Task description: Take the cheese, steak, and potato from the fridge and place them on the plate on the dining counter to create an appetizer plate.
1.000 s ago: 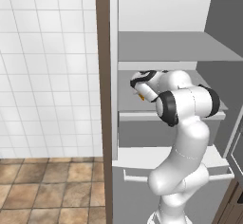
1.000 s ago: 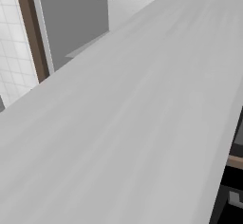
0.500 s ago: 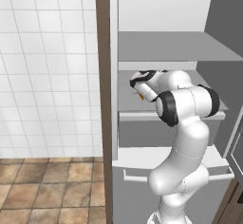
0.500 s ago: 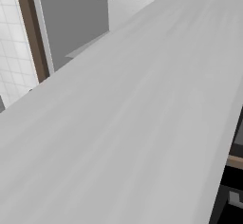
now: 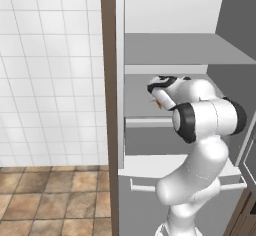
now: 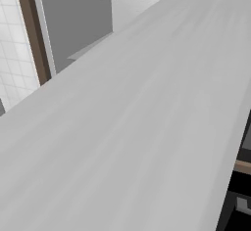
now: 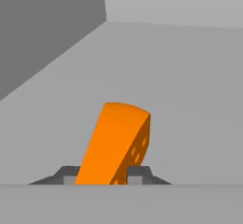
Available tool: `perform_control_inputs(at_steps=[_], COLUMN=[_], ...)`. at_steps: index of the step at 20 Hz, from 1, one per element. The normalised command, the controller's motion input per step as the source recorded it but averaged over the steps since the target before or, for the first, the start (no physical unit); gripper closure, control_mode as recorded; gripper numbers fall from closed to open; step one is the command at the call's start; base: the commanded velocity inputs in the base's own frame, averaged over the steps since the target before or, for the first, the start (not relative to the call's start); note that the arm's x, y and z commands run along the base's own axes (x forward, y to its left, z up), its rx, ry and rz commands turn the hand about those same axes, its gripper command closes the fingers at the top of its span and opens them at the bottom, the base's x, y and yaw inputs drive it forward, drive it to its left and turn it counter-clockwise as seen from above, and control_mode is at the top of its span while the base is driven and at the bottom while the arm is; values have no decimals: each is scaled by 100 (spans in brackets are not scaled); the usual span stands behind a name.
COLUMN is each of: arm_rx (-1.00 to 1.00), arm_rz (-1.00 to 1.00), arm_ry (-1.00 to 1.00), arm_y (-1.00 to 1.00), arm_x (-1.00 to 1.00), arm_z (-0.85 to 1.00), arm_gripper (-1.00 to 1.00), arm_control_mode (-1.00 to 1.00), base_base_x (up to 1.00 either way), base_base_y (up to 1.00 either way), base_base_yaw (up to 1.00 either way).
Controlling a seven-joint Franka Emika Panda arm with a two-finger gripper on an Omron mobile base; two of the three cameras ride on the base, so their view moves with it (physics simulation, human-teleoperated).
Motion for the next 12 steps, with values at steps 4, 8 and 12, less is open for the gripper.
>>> perform_control_inputs(at_steps=[4, 8, 12], arm_rx=[0, 0, 0], arm_rz=[2, 6, 5], arm_ry=[-8, -4, 0], arm_y=[-31, -13, -10], arm_x=[-89, -92, -89], arm_z=[33, 52, 33], arm_gripper=[100, 100, 100], arm_control_mode=[-100, -100, -100], base_base_x=[0, 0, 0], base_base_y=[0, 0, 0], base_base_yaw=[0, 0, 0])
